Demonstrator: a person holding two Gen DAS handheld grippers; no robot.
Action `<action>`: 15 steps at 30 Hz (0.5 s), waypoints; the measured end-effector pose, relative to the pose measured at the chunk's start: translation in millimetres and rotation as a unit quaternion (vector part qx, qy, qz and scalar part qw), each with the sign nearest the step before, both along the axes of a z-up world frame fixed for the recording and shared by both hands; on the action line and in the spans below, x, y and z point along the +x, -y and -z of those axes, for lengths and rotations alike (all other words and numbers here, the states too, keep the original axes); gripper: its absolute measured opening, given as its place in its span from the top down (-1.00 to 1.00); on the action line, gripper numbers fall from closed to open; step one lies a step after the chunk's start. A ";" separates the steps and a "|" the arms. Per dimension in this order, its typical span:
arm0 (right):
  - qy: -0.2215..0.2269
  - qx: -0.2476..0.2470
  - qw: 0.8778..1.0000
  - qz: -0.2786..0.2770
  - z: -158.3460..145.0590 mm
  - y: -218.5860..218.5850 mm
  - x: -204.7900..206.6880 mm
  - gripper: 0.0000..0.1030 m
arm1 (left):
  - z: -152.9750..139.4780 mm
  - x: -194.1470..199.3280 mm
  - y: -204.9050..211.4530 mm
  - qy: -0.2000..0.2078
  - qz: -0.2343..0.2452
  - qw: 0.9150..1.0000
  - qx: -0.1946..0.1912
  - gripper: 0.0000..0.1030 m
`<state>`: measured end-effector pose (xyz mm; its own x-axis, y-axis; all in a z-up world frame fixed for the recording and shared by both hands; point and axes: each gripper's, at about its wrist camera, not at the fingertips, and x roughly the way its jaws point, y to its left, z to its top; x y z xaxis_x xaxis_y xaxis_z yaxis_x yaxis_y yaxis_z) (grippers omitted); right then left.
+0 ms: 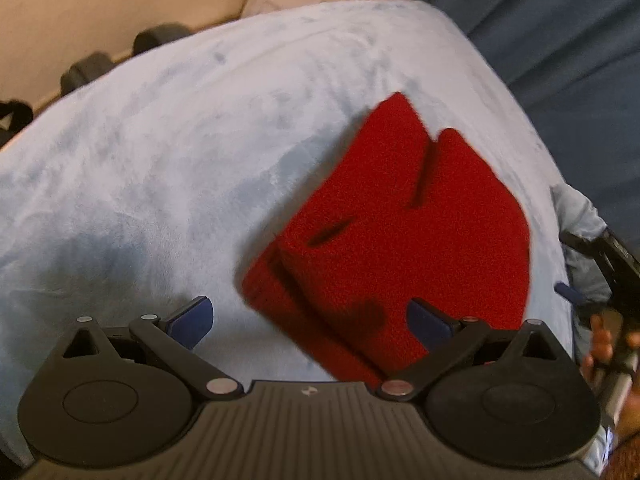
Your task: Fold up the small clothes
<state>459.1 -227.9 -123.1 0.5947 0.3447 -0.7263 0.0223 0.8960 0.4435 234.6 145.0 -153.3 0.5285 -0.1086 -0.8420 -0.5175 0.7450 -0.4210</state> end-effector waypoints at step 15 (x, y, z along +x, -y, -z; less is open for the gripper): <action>-0.069 -0.055 0.993 -0.082 50.8 -27.9 56.4 0.47 | 16.8 44.8 -27.5 -0.006 0.021 0.999 -0.029 -0.03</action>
